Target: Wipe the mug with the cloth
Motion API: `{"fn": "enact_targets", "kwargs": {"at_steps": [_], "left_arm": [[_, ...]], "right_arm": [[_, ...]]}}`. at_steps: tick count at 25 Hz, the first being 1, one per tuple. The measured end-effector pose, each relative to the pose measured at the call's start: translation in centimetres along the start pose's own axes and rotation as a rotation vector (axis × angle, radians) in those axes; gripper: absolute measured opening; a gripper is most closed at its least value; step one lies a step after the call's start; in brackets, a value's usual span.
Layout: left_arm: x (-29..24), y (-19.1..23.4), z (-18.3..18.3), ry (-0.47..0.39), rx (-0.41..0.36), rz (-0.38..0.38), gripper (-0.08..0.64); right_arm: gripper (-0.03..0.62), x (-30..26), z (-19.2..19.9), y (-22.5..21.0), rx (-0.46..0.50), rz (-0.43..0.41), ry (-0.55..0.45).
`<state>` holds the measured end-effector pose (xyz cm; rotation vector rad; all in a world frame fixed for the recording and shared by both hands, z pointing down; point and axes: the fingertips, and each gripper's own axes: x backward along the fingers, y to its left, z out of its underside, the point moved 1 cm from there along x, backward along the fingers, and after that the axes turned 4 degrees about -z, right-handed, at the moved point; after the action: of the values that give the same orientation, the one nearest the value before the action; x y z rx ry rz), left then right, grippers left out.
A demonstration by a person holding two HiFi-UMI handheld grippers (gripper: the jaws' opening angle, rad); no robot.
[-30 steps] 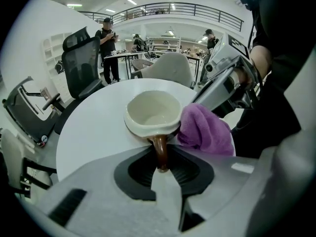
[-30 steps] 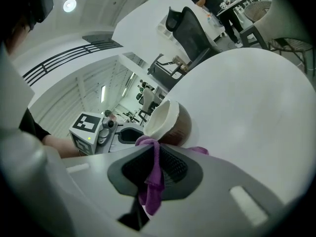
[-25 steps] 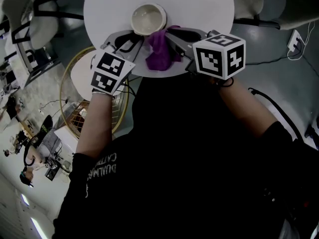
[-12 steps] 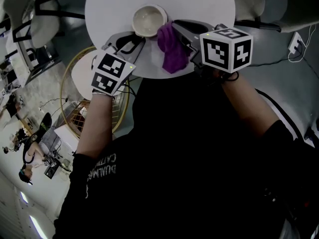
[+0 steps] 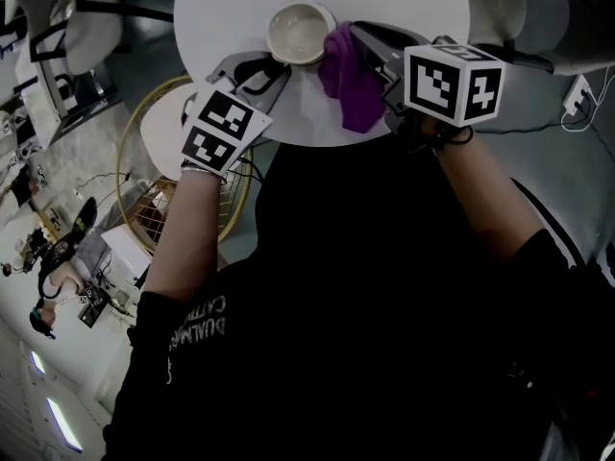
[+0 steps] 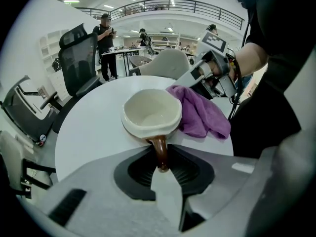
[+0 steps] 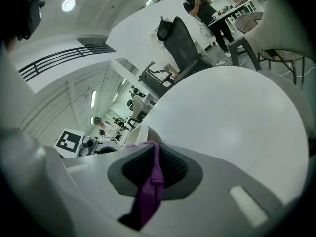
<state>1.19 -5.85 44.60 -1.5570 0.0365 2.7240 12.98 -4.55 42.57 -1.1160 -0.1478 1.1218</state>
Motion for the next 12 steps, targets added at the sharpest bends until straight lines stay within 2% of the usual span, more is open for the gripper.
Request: {"fn": "enact_targets", "kwargs": {"at_steps": [12], "left_arm": [[0.1,-0.1,-0.2,0.001,0.015,0.015,0.074]], "right_arm": [[0.041,-0.9,-1.6,-1.3,-0.029,0.021,-0.015]]}}
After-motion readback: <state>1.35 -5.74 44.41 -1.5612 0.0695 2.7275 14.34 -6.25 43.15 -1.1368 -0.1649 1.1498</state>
